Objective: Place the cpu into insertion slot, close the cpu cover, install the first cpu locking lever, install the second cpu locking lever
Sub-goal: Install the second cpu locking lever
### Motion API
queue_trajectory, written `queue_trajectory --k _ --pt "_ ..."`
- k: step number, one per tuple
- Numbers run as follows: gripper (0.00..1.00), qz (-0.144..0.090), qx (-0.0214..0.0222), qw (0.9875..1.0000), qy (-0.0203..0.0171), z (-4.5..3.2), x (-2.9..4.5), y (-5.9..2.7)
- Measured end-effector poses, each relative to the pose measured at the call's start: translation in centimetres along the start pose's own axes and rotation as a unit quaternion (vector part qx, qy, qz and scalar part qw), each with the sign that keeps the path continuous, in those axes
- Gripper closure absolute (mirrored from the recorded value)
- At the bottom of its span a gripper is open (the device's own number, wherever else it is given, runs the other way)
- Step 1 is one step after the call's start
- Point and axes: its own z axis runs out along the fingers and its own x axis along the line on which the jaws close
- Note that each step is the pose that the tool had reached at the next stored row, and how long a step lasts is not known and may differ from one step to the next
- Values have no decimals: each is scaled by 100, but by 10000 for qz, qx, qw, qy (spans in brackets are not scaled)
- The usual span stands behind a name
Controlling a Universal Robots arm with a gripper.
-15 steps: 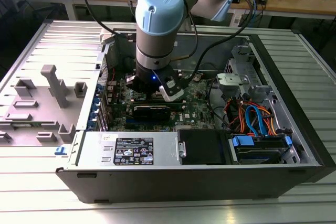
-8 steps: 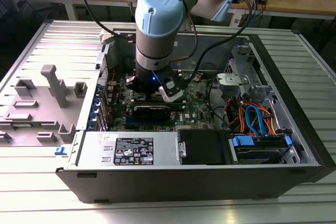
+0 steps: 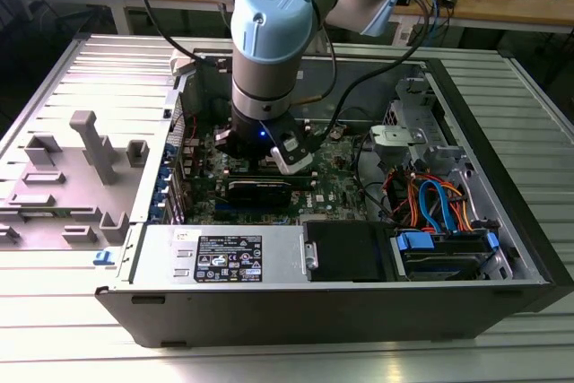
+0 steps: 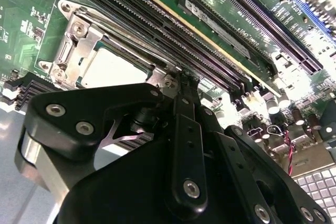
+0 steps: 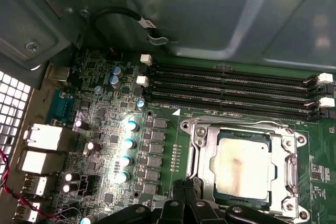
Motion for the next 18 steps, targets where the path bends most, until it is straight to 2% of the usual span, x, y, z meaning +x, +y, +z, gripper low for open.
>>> queue_trajectory --k 4,7,10,14,15,16,17,18 --pt "89 1 2 10000 1 -8 0 6" --pt "89 -5 -22 10000 -16 -49 -6 28" --pt "89 -2 -8 10000 -5 -113 0 45" --pt "89 0 0 10000 -3 -254 5 96" --pt "89 2 21 10000 0 -304 7 116" --pt "89 3 60 10000 4 -328 6 129" --pt "89 10 151 9999 16 -341 5 146" --pt "89 21 292 9996 33 -346 3 166"
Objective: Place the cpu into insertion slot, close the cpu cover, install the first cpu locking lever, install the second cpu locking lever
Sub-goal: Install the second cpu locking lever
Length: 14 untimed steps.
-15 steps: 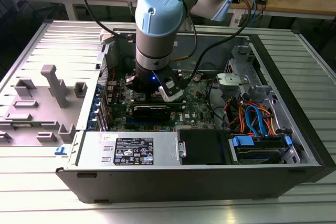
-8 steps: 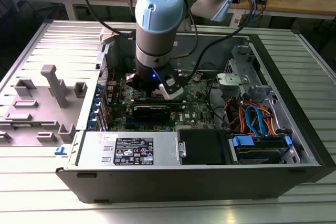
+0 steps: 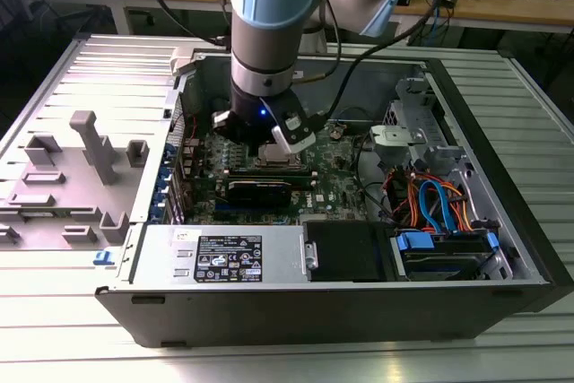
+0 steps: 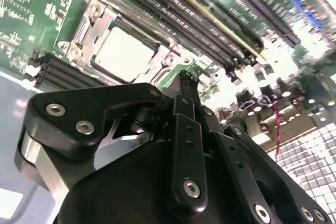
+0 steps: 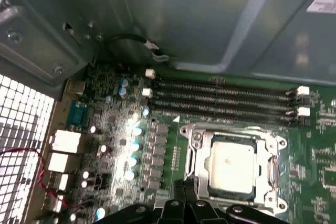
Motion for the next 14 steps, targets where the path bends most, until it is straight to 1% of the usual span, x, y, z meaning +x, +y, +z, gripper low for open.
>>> queue_trajectory --k 1,2,4,5,6,14 --pt "89 9 128 9999 16 0 -2 14" --pt "89 15 214 9998 26 1 -3 23" --pt "89 23 324 9995 40 -5 -7 54" --pt "89 25 357 9994 43 -11 -9 71" --pt "89 26 378 9993 47 -16 -9 80" --pt "89 27 383 9993 47 -16 -9 80"
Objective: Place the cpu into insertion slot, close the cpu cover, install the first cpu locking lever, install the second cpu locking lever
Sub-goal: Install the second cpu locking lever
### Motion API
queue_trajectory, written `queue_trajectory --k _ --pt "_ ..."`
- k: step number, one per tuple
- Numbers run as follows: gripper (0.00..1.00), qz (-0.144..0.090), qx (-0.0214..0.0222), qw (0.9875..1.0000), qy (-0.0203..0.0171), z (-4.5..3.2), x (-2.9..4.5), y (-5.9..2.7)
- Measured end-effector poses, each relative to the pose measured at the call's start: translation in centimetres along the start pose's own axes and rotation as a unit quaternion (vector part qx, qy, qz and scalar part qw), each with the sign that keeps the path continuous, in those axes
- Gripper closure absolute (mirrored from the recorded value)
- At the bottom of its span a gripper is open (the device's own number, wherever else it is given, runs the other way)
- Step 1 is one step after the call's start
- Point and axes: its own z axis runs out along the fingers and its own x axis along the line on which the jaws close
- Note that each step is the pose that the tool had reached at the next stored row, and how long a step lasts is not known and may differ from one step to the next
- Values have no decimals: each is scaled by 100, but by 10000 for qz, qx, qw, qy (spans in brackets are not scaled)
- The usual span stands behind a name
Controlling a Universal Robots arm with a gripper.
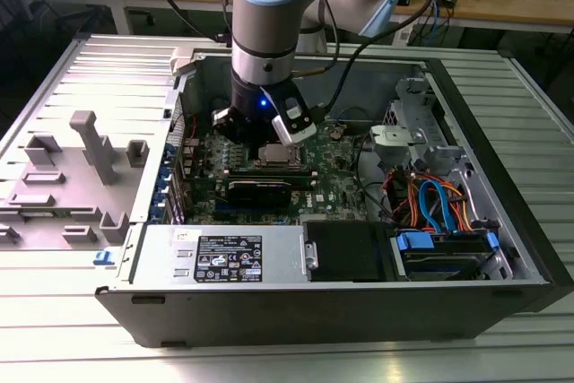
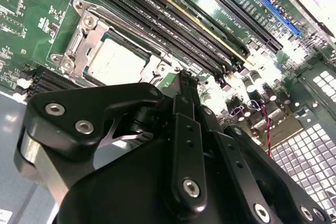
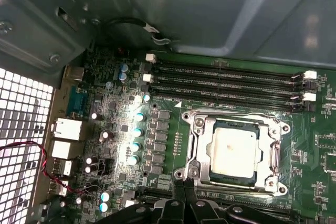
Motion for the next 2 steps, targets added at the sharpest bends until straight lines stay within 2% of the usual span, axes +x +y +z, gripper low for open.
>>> queue_trajectory --k 2 --pt "89 0 1 10000 0 0 0 0"
